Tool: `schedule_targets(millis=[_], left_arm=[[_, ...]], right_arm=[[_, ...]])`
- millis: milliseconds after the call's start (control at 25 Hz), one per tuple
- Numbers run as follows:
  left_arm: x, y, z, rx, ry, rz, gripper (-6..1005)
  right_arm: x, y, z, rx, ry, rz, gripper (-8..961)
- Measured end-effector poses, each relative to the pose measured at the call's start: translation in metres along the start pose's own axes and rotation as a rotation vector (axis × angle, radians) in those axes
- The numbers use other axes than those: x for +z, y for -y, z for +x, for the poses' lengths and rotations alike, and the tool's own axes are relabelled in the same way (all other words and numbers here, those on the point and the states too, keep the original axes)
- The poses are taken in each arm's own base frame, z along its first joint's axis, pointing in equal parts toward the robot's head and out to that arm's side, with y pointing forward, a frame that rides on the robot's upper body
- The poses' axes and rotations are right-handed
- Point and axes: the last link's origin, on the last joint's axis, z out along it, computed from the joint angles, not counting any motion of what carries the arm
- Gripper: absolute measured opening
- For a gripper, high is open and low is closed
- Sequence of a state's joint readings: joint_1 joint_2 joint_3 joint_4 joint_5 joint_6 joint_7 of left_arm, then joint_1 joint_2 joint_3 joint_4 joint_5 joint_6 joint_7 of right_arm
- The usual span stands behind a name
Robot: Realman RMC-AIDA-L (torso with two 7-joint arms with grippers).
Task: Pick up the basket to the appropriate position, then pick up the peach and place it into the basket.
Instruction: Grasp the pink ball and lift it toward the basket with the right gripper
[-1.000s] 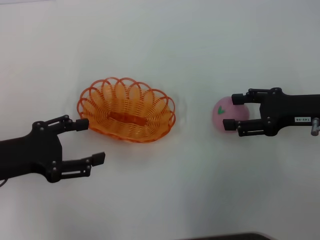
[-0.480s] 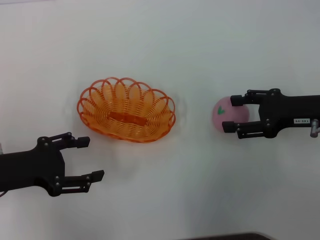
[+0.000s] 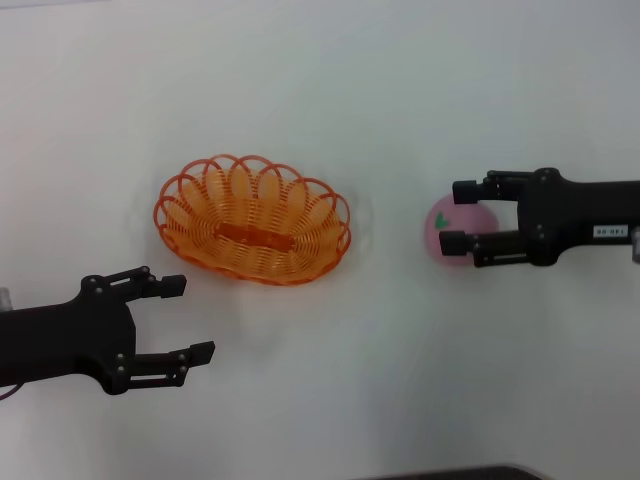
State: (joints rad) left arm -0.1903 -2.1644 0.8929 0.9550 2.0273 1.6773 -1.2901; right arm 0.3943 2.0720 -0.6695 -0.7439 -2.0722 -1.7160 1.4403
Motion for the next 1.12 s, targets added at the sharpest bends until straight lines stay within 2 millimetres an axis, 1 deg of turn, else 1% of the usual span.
schedule_targets(millis=[80, 280, 400, 520, 720, 880, 1120], left_arm=[[0.0, 0.0, 0.0, -0.001, -0.002, -0.002, 854], [-0.001, 0.0, 0.0, -0.016, -0.009, 0.002, 853], [-0.003, -0.001, 0.001, -0.021, -0.02, -0.001, 854], [-0.004, -0.001, 0.002, -0.02, -0.025, -0.007, 854], [-0.004, -0.002, 0.003, -0.021, -0.03, -0.011, 854], [-0.005, -0.002, 0.003, -0.021, -0.032, -0.01, 854], [-0.005, -0.002, 0.003, -0.029, -0.033, -0.009, 853]], right_arm=[[-0.002, 0.001, -0.008, 0.079, -0.009, -0.02, 822], [-0.004, 0.011, -0.025, 0.34, -0.113, -0.035, 822], [-0.003, 0.012, -0.037, 0.426, -0.173, -0.048, 821], [-0.004, 0.016, -0.049, 0.509, -0.246, 0.002, 821], [-0.005, 0.026, -0.067, 0.579, -0.331, 0.09, 820], [-0.002, 0.031, -0.081, 0.588, -0.405, 0.167, 817], [0.005, 0.035, -0.095, 0.58, -0.503, 0.238, 802]])
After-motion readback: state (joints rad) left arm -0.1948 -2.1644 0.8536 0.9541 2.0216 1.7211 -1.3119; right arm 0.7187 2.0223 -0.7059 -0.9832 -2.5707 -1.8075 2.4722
